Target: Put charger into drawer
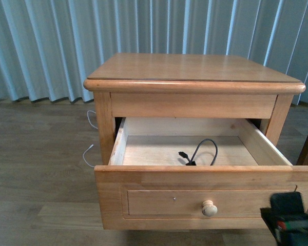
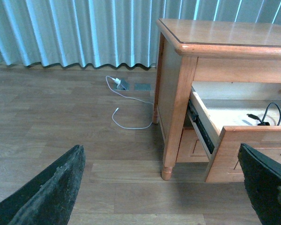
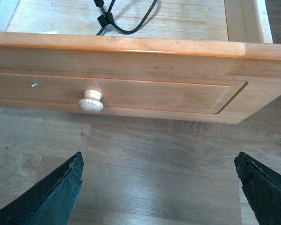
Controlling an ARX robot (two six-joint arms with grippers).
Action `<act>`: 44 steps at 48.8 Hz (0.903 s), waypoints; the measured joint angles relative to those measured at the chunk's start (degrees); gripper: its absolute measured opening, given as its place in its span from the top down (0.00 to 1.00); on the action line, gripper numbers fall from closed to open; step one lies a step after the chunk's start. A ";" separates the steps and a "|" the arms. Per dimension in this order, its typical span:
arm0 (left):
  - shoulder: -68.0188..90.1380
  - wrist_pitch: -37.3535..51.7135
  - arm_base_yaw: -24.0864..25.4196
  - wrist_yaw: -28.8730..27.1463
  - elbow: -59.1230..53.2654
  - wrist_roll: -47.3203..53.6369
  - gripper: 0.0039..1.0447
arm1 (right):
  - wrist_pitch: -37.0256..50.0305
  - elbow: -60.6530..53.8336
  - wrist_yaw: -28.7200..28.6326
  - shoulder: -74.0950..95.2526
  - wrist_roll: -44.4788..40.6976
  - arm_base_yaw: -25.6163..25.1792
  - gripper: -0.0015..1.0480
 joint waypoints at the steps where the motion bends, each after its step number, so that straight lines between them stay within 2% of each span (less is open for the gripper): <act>1: 0.00 0.00 0.00 0.02 0.00 0.00 0.05 | 0.85 1.03 0.46 2.12 0.52 0.35 0.08; 21: 0.00 0.00 0.00 0.00 0.02 0.00 0.05 | 8.39 14.78 6.84 24.24 5.64 2.71 0.08; 44: -0.02 0.00 0.00 0.02 0.00 0.00 0.05 | 13.05 29.99 9.05 37.77 6.14 0.11 0.08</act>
